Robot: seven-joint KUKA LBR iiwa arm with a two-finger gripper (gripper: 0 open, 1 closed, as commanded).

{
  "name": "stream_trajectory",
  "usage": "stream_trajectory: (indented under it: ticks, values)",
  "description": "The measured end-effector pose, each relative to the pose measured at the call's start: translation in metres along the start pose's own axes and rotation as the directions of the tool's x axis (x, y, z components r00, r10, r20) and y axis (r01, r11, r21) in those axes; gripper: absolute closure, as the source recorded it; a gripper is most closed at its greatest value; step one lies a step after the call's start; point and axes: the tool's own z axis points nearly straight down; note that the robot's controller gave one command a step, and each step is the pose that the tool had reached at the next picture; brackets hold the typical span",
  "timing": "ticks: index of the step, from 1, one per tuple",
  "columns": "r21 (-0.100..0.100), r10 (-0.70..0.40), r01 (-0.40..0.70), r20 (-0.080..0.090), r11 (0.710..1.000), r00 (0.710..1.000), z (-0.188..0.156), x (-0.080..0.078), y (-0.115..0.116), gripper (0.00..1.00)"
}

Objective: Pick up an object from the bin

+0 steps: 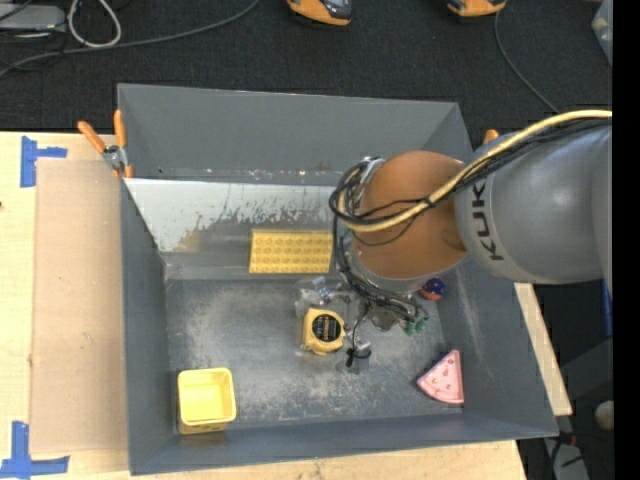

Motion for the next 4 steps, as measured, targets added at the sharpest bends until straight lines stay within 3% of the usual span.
stream_trajectory:
  ticks: [1,2,3,4]
  values:
    - [0.000,-0.126,0.126,0.003,0.992,0.992,0.011,-0.011,-0.006,0.00]
    - [0.000,0.133,-0.133,0.002,0.991,0.991,0.019,-0.018,-0.017,0.00]
    - [-0.001,0.033,-0.033,0.003,0.999,0.999,0.024,-0.026,-0.027,0.00]
    - [-0.001,0.177,-0.177,0.003,0.984,0.984,0.050,-0.044,-0.045,0.00]
